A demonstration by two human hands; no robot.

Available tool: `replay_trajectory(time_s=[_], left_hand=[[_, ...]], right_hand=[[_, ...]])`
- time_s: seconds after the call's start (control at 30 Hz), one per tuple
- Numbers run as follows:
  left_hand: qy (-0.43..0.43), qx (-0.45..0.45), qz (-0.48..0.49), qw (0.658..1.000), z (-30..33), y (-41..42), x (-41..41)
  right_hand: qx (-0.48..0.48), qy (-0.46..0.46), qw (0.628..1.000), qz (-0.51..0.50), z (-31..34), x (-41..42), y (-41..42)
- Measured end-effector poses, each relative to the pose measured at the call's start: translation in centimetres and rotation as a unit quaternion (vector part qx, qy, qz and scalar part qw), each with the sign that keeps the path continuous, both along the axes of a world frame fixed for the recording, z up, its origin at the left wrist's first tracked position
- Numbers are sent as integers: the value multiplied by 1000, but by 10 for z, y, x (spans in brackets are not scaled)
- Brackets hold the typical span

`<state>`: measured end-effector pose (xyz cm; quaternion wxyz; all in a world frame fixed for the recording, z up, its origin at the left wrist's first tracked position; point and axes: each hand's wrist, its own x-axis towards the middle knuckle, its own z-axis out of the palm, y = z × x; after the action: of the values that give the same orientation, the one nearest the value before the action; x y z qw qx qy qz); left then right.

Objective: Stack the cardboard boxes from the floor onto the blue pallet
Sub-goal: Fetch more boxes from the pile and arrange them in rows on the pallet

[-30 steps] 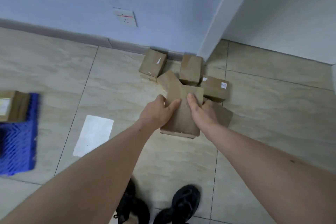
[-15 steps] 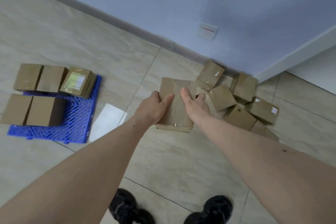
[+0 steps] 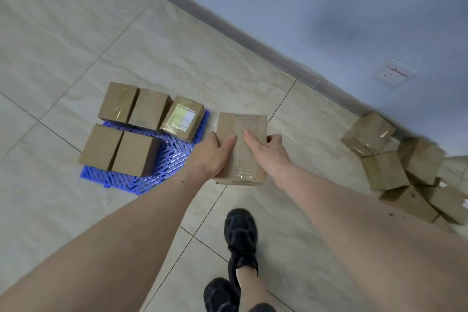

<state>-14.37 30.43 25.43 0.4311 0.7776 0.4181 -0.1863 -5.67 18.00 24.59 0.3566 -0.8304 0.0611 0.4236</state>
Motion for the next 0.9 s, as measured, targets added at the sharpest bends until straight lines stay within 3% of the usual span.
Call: replay_trajectory(time_s=[0.4, 0.57, 0.7, 0.9], left_hand=[[38, -99, 103, 989, -50, 130, -38], [68, -134, 74, 986, -83, 180, -74], [120, -63, -38, 990, -119, 205, -102], [137, 115, -103, 978, -176, 208, -127]], right_hand=[[-12, 65, 996, 52, -55, -23, 136], [-13, 66, 998, 17, -86, -67, 179], [-15, 75, 996, -42, -129, -107, 198], [-10, 80, 990, -116, -192, -145, 206]])
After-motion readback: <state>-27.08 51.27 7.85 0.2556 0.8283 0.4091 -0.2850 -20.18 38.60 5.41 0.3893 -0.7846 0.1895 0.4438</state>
